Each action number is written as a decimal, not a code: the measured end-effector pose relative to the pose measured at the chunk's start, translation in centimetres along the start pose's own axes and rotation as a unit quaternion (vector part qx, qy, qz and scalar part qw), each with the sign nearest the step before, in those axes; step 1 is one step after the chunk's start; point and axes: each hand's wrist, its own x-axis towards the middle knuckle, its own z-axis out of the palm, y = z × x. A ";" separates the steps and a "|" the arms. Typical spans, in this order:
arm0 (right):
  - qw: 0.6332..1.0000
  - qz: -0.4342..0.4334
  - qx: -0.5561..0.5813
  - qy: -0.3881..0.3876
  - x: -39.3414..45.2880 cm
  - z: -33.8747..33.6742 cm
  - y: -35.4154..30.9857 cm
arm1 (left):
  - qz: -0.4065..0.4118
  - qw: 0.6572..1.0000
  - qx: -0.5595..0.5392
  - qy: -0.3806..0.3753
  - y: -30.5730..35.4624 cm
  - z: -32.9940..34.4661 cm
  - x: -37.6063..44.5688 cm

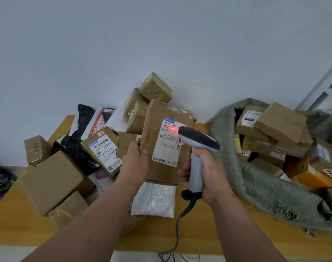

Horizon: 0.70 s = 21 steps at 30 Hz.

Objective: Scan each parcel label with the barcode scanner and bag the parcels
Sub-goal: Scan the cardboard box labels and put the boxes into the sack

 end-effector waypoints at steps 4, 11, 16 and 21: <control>1.000 0.004 0.002 0.001 0.2 -1.1 -0.2 | 0.004 1.000 -0.001 0.003 0.1 1.0 -0.4; 0.995 -0.043 -0.013 0.092 0.9 -3.2 0.1 | -0.038 0.993 -0.109 -0.007 1.3 2.9 -1.0; 0.981 -0.079 -0.025 0.173 1.0 -4.3 0.9 | -0.089 0.978 -0.188 -0.015 2.0 3.1 0.1; 0.981 -0.077 0.008 0.175 0.3 -4.1 1.7 | -0.120 0.964 -0.226 -0.075 2.4 4.0 1.0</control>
